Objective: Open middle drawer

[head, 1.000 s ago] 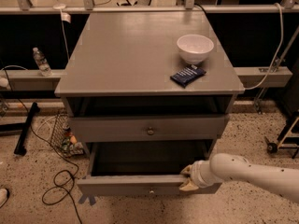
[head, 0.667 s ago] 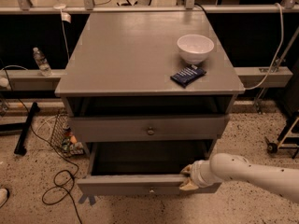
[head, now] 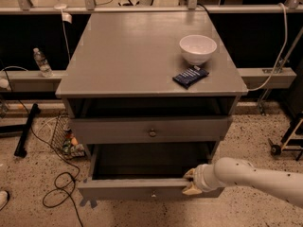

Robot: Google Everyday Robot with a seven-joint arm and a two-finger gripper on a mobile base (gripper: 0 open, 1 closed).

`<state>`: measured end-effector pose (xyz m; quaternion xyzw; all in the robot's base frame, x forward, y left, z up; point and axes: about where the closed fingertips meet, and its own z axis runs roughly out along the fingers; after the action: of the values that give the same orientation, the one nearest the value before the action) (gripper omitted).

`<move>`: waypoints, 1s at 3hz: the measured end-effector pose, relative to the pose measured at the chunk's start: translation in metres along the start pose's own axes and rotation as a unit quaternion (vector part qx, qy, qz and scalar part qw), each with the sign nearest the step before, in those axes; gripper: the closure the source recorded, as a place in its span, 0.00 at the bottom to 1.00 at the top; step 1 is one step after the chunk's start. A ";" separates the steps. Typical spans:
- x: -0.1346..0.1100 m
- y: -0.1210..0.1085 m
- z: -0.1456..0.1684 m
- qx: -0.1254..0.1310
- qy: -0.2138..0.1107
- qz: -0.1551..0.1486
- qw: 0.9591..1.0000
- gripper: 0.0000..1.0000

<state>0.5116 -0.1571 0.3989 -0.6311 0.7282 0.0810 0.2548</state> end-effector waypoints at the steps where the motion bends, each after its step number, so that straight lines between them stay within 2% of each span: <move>1: 0.003 0.018 -0.004 0.000 -0.001 0.010 1.000 1.00; 2: 0.003 0.018 -0.004 0.000 -0.001 0.010 1.000 1.00; 3: 0.008 0.050 -0.009 0.001 -0.007 0.032 0.999 1.00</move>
Offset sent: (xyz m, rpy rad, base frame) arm -0.2290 -0.0146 -0.0364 0.1589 0.1230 -0.2463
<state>0.4610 -0.1589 0.3924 -0.6067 0.7461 0.0932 0.2580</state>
